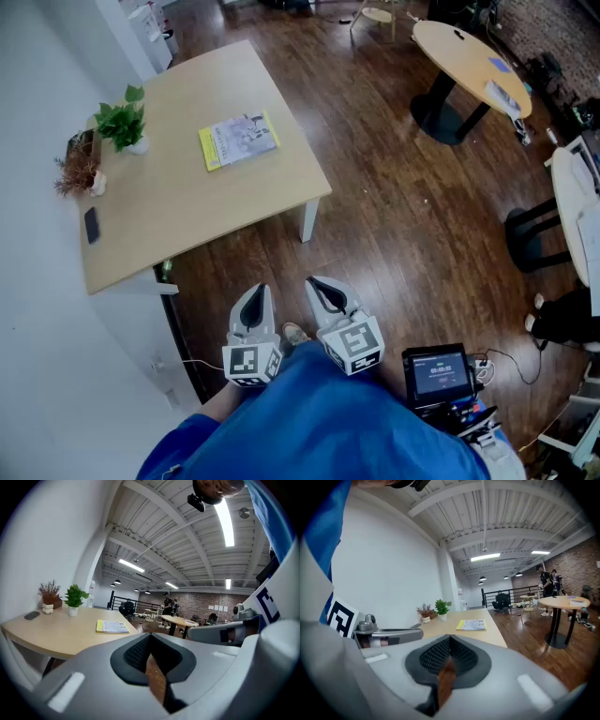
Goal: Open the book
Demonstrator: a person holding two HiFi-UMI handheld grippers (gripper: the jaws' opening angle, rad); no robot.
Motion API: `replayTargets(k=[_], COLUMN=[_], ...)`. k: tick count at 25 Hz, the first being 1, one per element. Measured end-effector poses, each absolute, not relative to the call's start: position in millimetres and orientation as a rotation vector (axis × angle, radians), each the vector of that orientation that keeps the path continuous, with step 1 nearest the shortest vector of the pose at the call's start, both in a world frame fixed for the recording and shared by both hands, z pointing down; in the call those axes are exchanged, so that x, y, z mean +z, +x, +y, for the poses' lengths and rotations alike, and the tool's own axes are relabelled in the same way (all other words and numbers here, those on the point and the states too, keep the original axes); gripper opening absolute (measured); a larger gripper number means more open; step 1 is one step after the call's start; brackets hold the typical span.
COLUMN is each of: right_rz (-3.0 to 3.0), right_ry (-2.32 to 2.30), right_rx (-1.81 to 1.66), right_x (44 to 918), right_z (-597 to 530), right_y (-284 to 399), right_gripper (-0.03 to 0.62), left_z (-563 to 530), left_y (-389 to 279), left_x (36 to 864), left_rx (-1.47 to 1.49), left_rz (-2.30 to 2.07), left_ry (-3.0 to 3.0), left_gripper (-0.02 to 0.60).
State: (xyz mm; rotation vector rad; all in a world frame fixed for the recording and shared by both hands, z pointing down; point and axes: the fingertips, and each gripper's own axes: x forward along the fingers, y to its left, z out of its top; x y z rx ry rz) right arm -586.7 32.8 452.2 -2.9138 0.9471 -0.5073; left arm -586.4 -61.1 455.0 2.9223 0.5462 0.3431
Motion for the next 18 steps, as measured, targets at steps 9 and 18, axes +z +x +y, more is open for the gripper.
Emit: replayTargets(k=[9, 18], right_rz=[0.888, 0.857], right_ry=[-2.926, -2.921], right_rx=[-0.476, -0.433], right_x=[448, 441], right_z=[61, 146], right_y=[-574, -542], right_gripper=[0.003, 0.003], left_z=[-36, 49], left_y=[-572, -537], left_x=[450, 446], left_rx=[0.343, 0.339], left_rz=[0.572, 0.607], left_ry=[2.927, 2.949], left_gripper=[0.008, 0.008])
